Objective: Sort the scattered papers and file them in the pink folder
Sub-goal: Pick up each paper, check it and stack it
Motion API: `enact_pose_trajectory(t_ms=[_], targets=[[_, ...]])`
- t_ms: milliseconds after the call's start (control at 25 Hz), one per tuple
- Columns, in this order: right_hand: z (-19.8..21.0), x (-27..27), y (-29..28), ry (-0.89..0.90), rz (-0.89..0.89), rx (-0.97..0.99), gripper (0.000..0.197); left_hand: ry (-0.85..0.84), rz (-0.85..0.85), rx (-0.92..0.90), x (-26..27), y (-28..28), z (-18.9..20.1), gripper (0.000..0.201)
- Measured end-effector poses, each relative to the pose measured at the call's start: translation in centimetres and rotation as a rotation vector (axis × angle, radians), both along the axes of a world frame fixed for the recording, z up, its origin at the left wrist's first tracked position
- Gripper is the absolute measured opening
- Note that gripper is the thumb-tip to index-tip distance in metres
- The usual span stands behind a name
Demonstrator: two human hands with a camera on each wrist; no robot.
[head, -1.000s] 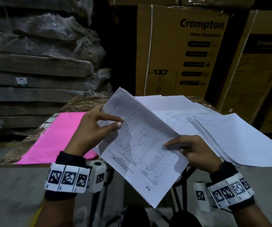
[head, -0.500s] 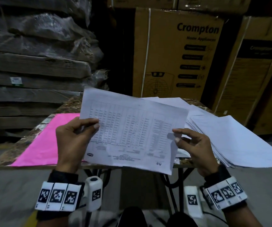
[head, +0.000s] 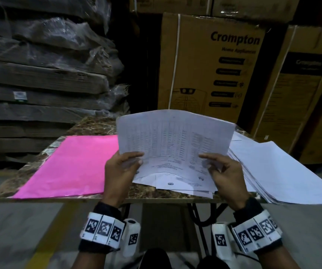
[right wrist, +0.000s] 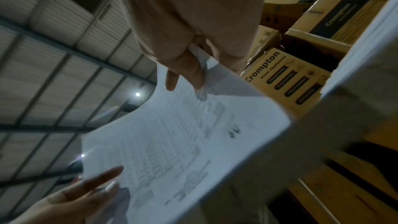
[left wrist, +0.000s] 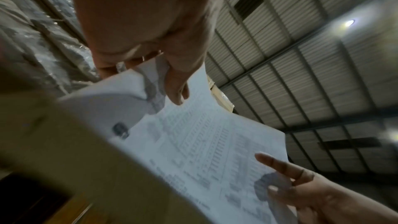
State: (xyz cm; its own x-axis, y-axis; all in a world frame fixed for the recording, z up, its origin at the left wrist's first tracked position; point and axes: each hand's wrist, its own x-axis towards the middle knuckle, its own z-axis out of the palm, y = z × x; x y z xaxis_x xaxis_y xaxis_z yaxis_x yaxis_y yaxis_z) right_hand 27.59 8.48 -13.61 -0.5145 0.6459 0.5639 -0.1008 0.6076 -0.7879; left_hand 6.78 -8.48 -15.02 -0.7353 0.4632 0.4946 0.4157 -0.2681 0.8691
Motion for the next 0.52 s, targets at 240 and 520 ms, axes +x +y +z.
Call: enact_pose_trajectory(t_ms=[240, 520], targets=[[0.1, 0.1, 0.2, -0.033, -0.014, -0.081, 0.052, 0.079, 0.088, -0.128, -0.1, 0.8, -0.9, 0.026], [1.1, 0.4, -0.6, 0.126, -0.083, -0.216, 0.044, 0.143, 0.221, -0.229, 1.6, 1.3, -1.2, 0.066]])
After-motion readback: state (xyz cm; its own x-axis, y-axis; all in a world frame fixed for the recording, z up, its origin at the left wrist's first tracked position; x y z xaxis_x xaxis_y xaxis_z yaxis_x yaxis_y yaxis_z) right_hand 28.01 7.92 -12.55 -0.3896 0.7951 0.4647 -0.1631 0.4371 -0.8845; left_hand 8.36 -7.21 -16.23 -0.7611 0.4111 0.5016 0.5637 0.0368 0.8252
